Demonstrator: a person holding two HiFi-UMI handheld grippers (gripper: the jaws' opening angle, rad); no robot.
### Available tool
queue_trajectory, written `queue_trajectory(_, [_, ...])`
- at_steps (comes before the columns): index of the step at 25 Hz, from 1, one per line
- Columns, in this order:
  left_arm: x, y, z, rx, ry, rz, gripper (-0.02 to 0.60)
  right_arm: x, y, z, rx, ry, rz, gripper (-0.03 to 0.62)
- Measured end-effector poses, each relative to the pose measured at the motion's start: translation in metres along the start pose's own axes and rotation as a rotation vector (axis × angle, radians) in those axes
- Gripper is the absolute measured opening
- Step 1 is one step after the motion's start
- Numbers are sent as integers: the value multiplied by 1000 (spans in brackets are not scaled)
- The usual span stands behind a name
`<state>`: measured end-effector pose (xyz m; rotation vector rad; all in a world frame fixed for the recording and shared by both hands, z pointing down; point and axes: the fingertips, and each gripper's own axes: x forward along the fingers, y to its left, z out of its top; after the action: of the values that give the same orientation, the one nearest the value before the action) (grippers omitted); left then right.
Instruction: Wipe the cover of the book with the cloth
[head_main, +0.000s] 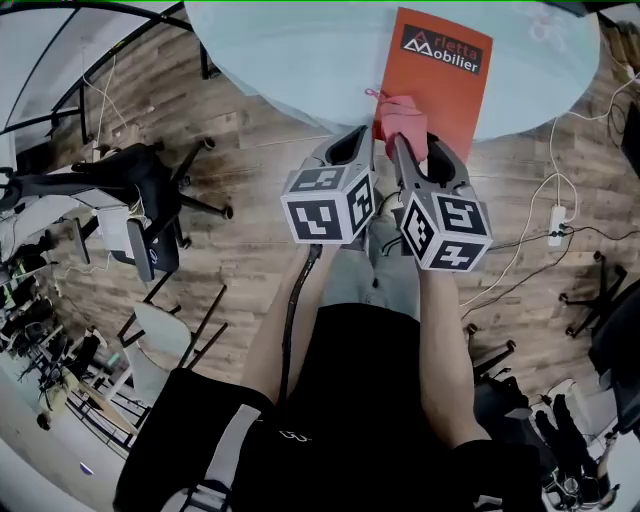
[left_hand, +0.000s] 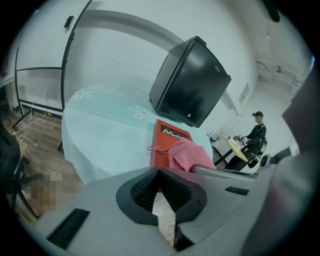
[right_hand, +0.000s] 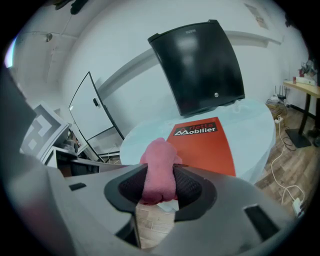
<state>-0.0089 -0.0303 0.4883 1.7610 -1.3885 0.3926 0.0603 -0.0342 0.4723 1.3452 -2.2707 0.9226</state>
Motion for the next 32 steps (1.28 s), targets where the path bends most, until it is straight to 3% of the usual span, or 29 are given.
queue_trajectory(7, [10, -60, -9, 46, 1, -72, 12, -36, -49, -1, 37, -28, -73, 156])
queue_trajectory(20, [-13, -127, -18, 113, -25, -157, 13, -106, -97, 3, 75, -118, -149, 155])
queue_trajectory(25, [-66, -139, 22, 144, -153, -170, 12, -145, -82, 59, 71, -305, -73, 155])
queue_trajectory(29, [-108, -133, 68, 155, -295, -148, 12, -164, -44, 116, -17, -441, 31, 155])
queue_trajectory(32, [-140, -137, 96, 156, -387, -150, 13, -180, -26, 150, -70, -486, 55, 154])
